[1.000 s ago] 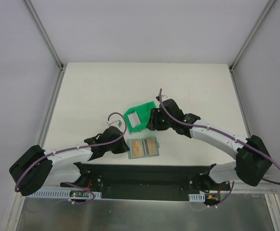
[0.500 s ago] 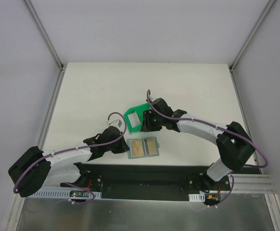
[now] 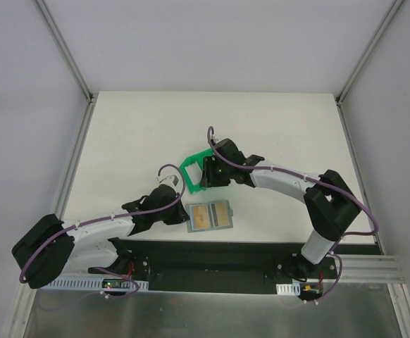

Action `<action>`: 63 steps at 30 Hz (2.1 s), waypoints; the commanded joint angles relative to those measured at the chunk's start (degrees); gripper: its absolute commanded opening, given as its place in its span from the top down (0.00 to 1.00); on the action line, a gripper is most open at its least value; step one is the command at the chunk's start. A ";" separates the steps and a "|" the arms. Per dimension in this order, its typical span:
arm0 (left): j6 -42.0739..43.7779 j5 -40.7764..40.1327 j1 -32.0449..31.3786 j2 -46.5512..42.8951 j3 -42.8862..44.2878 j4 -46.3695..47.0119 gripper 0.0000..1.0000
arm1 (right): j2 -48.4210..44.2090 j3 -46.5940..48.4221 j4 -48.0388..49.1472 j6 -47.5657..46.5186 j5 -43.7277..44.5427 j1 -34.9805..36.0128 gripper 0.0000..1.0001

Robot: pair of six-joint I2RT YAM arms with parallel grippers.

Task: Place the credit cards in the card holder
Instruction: Insert the credit card into the card holder, then turn over the card slot in the card holder.

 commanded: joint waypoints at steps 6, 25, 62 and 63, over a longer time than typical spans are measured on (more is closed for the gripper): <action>1.34 1.02 0.38 -1.30 1.96 -1.02 1.00 | -2.87 0.69 1.85 -0.79 -3.05 -0.40 0.56; -0.77 2.96 0.29 -4.99 3.89 -1.89 1.00 | -7.54 -7.85 -0.34 5.10 6.86 14.45 0.55; -0.60 2.00 0.29 -6.57 2.40 -1.89 1.00 | -4.46 -3.89 -7.81 2.73 13.98 16.83 0.63; -0.60 1.91 0.29 -6.57 2.31 -1.98 1.00 | -4.72 -3.72 -8.25 2.73 14.25 16.83 0.64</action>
